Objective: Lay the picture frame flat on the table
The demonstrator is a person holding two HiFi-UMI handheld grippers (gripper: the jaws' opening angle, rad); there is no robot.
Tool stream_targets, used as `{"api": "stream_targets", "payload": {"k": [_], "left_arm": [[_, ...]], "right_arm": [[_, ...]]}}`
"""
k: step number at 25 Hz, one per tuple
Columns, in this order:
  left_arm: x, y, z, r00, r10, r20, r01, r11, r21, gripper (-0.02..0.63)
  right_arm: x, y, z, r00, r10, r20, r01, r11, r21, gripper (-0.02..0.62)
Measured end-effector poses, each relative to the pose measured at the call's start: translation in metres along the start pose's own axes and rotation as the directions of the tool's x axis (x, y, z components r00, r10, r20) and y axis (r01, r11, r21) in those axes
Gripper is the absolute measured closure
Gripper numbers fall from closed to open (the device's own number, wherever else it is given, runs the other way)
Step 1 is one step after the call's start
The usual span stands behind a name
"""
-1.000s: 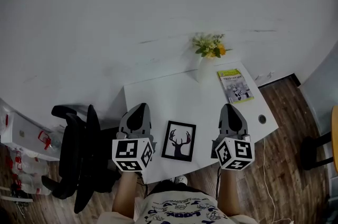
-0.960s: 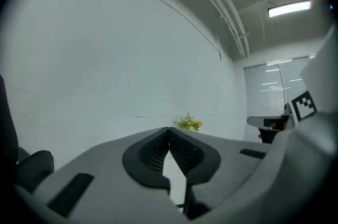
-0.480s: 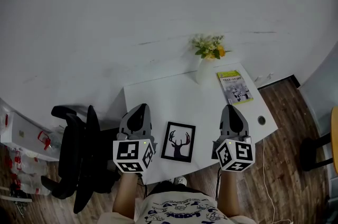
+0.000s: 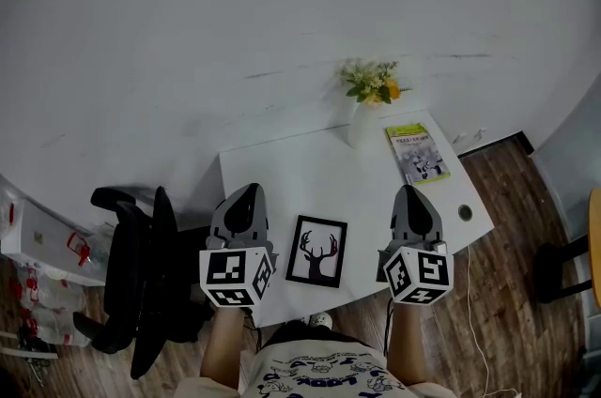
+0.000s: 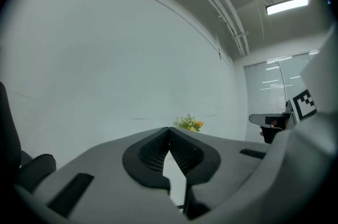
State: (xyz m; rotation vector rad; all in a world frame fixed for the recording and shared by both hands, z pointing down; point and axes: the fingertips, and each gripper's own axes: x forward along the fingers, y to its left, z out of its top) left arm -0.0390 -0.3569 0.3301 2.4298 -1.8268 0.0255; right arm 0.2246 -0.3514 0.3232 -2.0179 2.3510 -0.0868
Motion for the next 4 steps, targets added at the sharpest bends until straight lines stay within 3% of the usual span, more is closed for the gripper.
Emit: {"api": "stream_targets", "payload": {"k": [4], "left_arm": [[-0.0002,-0.0005,-0.0005,1.0,0.002,0.0,-0.002,1.0,-0.005,0.581]], "right_arm": [[-0.0004,-0.0019,-0.0002,1.0,-0.001,-0.001,0.001,1.0,-0.003,0.56]]}}
